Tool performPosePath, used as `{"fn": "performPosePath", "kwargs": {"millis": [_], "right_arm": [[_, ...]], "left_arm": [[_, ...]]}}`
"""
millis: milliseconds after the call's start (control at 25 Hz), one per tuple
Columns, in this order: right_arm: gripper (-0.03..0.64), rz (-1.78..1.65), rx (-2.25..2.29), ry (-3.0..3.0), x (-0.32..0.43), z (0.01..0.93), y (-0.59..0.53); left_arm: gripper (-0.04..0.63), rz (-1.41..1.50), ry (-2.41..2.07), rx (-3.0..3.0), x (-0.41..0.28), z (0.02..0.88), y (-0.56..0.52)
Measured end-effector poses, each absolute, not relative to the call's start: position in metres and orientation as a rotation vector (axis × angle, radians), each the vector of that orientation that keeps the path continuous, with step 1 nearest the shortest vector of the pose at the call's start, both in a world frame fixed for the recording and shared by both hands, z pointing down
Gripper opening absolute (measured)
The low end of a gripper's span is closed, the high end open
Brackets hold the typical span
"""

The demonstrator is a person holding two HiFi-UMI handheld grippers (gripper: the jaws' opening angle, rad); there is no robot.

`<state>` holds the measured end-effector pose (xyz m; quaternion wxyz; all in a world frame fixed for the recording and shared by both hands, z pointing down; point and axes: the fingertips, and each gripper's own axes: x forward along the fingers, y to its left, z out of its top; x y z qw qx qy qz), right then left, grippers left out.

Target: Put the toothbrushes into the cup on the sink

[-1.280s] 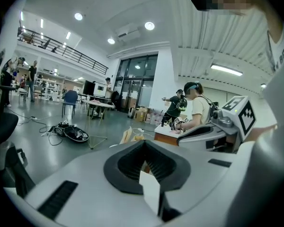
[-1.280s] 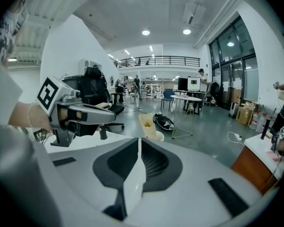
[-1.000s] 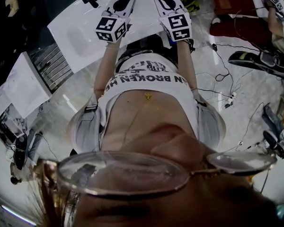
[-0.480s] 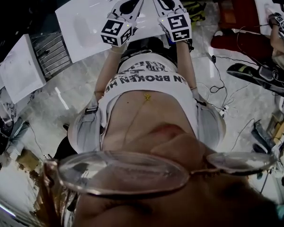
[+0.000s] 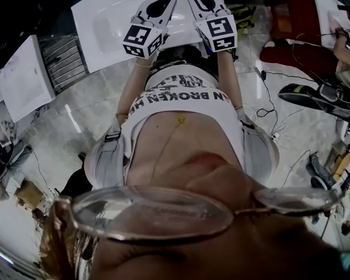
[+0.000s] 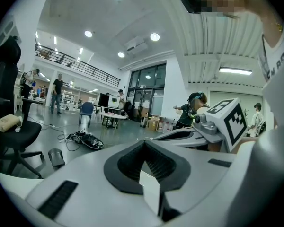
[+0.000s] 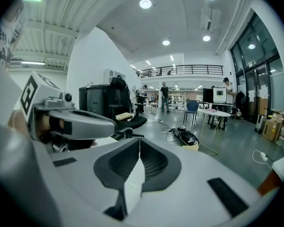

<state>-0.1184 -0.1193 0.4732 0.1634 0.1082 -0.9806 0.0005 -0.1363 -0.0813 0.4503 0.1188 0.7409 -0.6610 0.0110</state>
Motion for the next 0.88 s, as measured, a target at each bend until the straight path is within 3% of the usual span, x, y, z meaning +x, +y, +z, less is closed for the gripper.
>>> {"fn": "performPosePath", "kwargs": {"millis": [880], "right_arm": [[0.028, -0.023, 0.343, -2.775, -0.1148, 0.4690, -0.1206]], "left_arm": [[0.014, 0.062, -1.896, 2.195, -0.1353, 0.4504, -0.0817]]}}
